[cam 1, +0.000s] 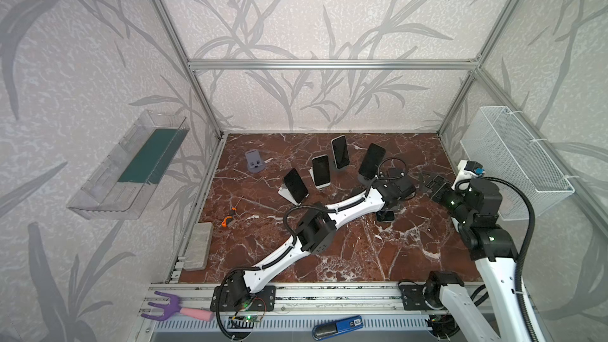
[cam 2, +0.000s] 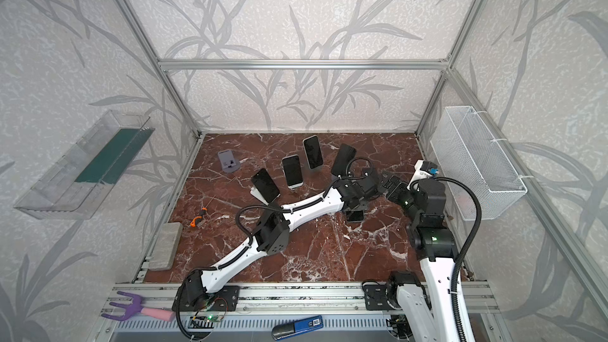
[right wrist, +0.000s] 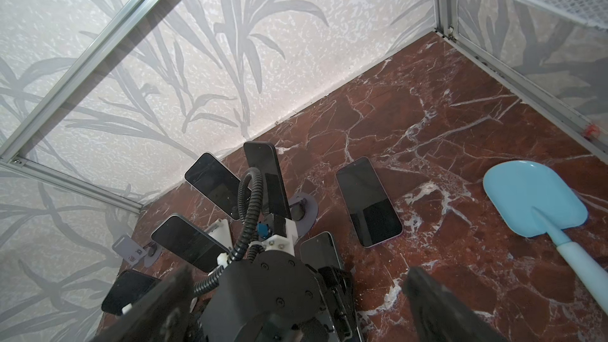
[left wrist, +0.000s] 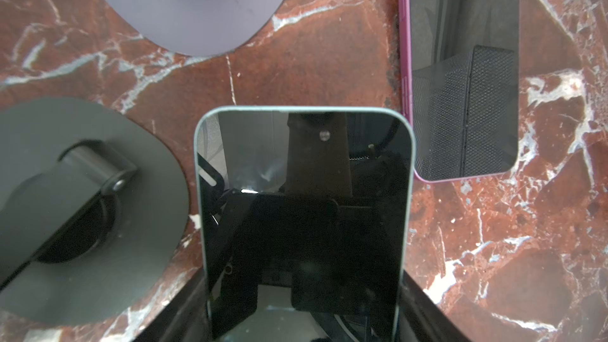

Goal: Remove the phone from the phone stand
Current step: Place the phone at the middle-right of the table.

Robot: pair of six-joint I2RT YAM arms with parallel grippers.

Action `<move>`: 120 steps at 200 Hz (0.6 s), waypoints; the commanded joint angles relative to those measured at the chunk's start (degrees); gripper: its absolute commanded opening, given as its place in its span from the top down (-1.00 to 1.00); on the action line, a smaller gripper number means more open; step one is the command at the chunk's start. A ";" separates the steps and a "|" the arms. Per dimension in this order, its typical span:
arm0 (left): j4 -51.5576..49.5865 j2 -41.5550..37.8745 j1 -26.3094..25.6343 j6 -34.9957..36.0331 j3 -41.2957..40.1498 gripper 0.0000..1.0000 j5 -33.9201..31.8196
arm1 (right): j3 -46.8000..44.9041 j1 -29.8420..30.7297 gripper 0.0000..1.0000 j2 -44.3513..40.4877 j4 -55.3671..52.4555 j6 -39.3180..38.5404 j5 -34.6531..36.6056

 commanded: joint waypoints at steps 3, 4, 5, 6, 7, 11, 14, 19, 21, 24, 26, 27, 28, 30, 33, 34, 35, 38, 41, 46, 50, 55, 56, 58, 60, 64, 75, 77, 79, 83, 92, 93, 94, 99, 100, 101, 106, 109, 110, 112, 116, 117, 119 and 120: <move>-4.51 5.57 -0.77 -1.60 -0.97 -0.33 3.04 | 1.64 -0.01 -0.98 -1.17 -1.82 -1.40 -0.02; -4.58 5.54 -0.75 -1.62 -0.97 -0.33 3.04 | 1.64 -0.03 -0.98 -1.18 -1.86 -1.43 -0.01; -4.66 5.53 -0.74 -1.64 -0.97 -0.33 3.05 | 1.64 -0.04 -0.98 -1.19 -1.87 -1.44 0.04; -4.65 5.52 -0.78 -1.65 -0.97 -0.34 2.96 | 1.64 -0.04 -0.98 -1.23 -1.93 -1.45 0.07; -4.69 5.52 -0.80 -1.65 -0.97 -0.34 2.96 | 1.64 -0.05 -0.98 -1.26 -1.95 -1.45 0.12; -4.80 5.42 -0.82 -1.77 -1.04 -0.34 2.93 | 1.52 -0.04 -0.98 -1.34 -1.91 -1.44 0.24; -4.89 5.35 -0.82 -1.94 -1.10 -0.34 2.95 | 1.40 -0.03 -0.98 -1.56 -1.86 -1.41 0.26; -4.83 5.27 -0.80 -2.08 -1.21 -0.35 3.00 | 1.13 -0.05 -0.98 -1.63 -1.66 -1.35 0.20; -4.89 5.21 -0.79 -2.09 -1.23 -0.35 2.97 | 0.96 -0.05 -0.98 -1.63 -1.44 -1.36 0.25; -4.71 5.24 -0.76 -2.05 -1.16 -0.35 2.96 | 0.72 0.02 -0.98 -1.65 -1.08 -1.29 0.15; -4.59 5.25 -0.74 -2.02 -1.15 -0.36 2.91 | 0.51 -0.03 -0.98 -1.64 -0.83 -1.21 0.15; -4.49 5.25 -0.78 -1.92 -1.15 -0.36 2.89 | 0.41 -0.04 -0.98 -1.63 -0.70 -1.20 0.12; -4.39 5.25 -0.80 -1.83 -1.15 -0.37 2.93 | 0.28 -0.05 -0.98 -1.68 -0.55 -1.15 0.06; -4.27 5.20 -0.81 -1.65 -1.21 -0.39 2.95 | 0.07 -0.05 -0.98 -1.64 -0.33 -1.07 -0.05; -4.07 5.24 -0.86 -1.43 -1.15 -0.41 3.07 | -0.22 -0.05 -0.98 -1.60 0.14 -1.02 -0.27; -4.05 5.25 -0.88 -1.37 -1.11 -0.42 3.06 | -0.34 -0.05 -0.98 -1.53 0.27 -0.97 -0.35; -4.04 5.25 -0.90 -1.29 -1.08 -0.42 3.05 | -0.41 -0.05 -0.98 -1.49 0.37 -0.95 -0.40; -4.14 5.25 -0.82 -1.30 -1.00 -0.43 3.09 | -0.73 -0.05 -0.98 -1.39 0.59 -0.93 -0.55; -4.20 5.25 -0.82 -1.30 -1.04 -0.43 3.04 | -0.88 -0.05 -0.98 -1.25 0.58 -0.97 -0.72; -4.16 5.03 -0.78 -1.12 -1.07 -0.44 2.80 | -0.99 -0.05 -0.98 -0.97 0.47 -1.01 -0.76; -4.04 4.95 -0.82 -0.85 -1.22 -0.45 2.70 | -1.08 -0.05 -0.98 -0.80 0.28 -1.21 -0.55; -3.95 4.79 -0.82 -0.56 -1.33 -0.47 2.70 | -1.25 -0.09 -0.98 -0.68 0.19 -1.44 -0.43; -3.94 4.75 -0.82 -0.53 -1.37 -0.47 2.70 | -1.25 -0.07 -0.98 -0.71 0.16 -1.49 -0.44; -3.85 4.73 -0.80 -0.45 -1.40 -0.46 2.69 | -1.30 -0.05 -0.98 -0.74 0.18 -1.53 -0.35; -3.83 4.66 -0.77 -0.30 -1.41 -0.47 2.69 | -1.38 -0.05 -0.98 -0.77 0.19 -1.60 -0.20; -3.54 4.63 -0.77 0.22 -1.48 -0.47 2.69 | -1.45 -0.13 -0.98 -0.88 0.21 -1.70 0.06; -3.01 4.50 -0.82 1.50 -1.28 -0.48 2.95 | -1.68 -0.09 -0.98 -1.22 0.05 -2.05 0.65; -2.98 4.53 -0.75 1.73 -1.25 -0.48 2.87 | -1.70 -0.13 -0.98 -1.26 0.11 -2.06 0.76; -2.98 4.50 -0.82 1.92 -1.21 -0.49 2.83 | -1.74 -0.09 -0.98 -1.34 0.15 -2.02 0.87; -3.09 4.46 -0.85 2.38 -1.13 -0.52 2.47 | -1.86 -0.13 -0.98 -1.43 0.31 -2.06 1.09; -3.56 4.43 -0.88 2.88 -0.96 -0.68 2.10 | -2.31 -0.13 -0.98 -1.54 0.63 -1.97 1.36; -3.62 4.44 -0.90 2.90 -0.88 -0.69 2.04 | -2.36 -0.13 -0.98 -1.59 0.69 -1.93 1.34; -3.65 4.45 -0.90 2.95 -0.84 -0.70 2.06 | -2.42 -0.14 -0.98 -1.56 0.72 -1.91 1.37; -3.92 4.31 -0.80 2.86 -0.87 -0.71 2.21 | -2.57 -0.09 -0.98 -1.35 0.92 -1.89 1.32; -4.02 4.34 -0.81 2.84 -0.88 -0.71 2.23 | -2.66 -0.12 -0.98 -1.31 0.96 -1.89 1.32; -4.02 4.40 -0.77 2.84 -0.88 -0.71 2.29 | -2.71 -0.13 -0.98 -1.30 0.99 -1.89 1.32; -4.19 4.36 -0.72 2.68 -1.00 -0.71 2.74 | -2.75 -0.13 -0.98 -0.99 1.00 -1.82 1.24; -4.08 4.39 -0.67 2.73 -0.99 -0.71 2.90 | -2.82 -0.14 -0.98 -0.86 0.96 -1.78 1.16; -4.10 4.38 -0.66 2.74 -1.02 -0.71 2.97 | -2.83 -0.14 -0.98 -0.76 0.94 -1.79 1.15; -4.16 4.37 -0.65 2.70 -1.07 -0.71 3.03 | -2.84 -0.14 -0.98 -0.64 0.82 -1.87 1.06; -4.14 4.39 -0.65 2.74 -1.10 -0.71 3.12 | -2.93 -0.07 -0.98 -0.50 0.83 -1.89 0.98; -4.08 4.38 -0.69 2.74 -1.12 -0.71 3.17 | -2.97 -0.06 -0.98 -0.45 0.79 -1.89 0.97; -4.09 4.42 -0.66 2.74 -1.10 -0.71 3.28 | -3.01 -0.12 -0.98 -0.41 0.76 -1.89 0.93; -4.06 4.44 -0.69 2.70 -1.12 -0.71 3.34 | -3.06 -0.13 -0.98 -0.41 0.79 -1.89 0.90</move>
